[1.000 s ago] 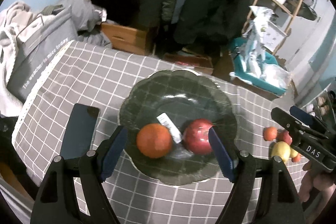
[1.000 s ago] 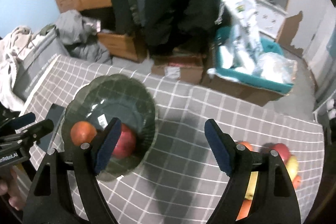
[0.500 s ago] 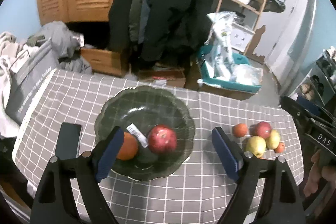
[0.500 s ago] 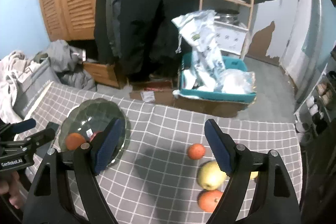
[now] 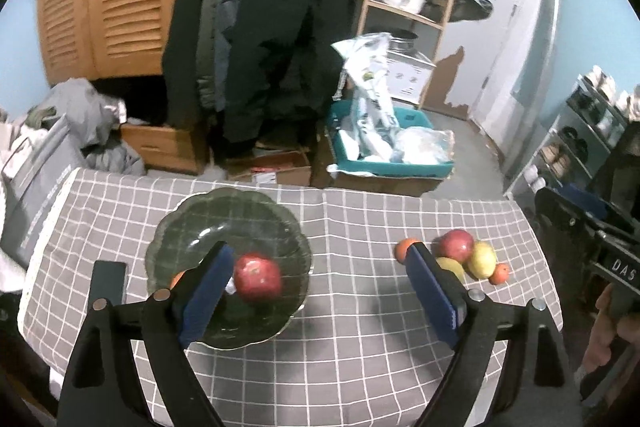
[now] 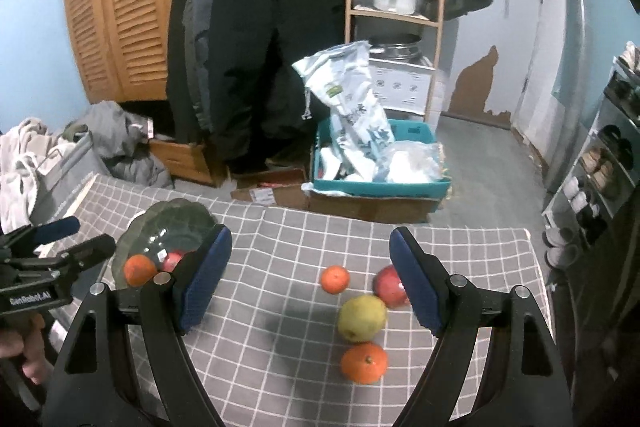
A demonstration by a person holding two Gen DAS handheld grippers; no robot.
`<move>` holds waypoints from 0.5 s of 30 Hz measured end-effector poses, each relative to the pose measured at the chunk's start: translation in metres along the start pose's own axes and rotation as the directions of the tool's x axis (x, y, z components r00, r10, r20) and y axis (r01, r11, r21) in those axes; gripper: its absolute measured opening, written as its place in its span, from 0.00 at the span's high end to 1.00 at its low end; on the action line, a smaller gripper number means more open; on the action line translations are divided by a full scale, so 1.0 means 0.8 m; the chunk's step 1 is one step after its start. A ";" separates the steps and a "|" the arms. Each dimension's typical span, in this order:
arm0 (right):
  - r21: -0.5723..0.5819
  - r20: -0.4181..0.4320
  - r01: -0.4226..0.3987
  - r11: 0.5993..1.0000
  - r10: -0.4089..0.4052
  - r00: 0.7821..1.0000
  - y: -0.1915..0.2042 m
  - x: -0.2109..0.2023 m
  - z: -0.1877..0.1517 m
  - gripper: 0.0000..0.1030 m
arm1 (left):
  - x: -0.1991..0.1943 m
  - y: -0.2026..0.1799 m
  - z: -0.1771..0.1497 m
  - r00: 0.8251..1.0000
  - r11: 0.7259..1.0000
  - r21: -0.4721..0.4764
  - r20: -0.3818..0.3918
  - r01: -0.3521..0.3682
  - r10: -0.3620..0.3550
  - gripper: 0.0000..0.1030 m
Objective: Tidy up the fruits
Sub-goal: 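Move both tools back toward the remaining fruit cluster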
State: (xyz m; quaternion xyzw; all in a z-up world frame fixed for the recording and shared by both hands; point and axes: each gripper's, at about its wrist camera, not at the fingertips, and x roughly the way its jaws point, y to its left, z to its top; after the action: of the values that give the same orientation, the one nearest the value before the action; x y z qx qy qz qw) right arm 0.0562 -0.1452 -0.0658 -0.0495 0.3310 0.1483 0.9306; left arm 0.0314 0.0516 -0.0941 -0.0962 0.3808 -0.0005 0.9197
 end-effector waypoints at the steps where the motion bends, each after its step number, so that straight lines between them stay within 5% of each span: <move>1: 0.006 -0.002 0.005 1.000 -0.005 1.000 -0.005 -0.002 -0.002 0.21 | 0.002 -0.007 -0.001 1.000 1.000 0.012 -0.004 0.005 -0.005 0.12; 15: 0.047 -0.091 0.084 0.995 -0.079 0.993 -0.061 0.008 -0.049 0.21 | 0.037 -0.060 -0.018 0.997 0.994 0.106 -0.073 0.014 -0.007 0.11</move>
State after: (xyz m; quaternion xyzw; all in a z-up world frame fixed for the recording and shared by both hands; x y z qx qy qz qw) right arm 0.0527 -0.1978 -0.1006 -0.0457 0.3735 0.0994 0.9211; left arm 0.0462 -0.0003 -0.1162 -0.0492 0.4128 -0.0290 0.9090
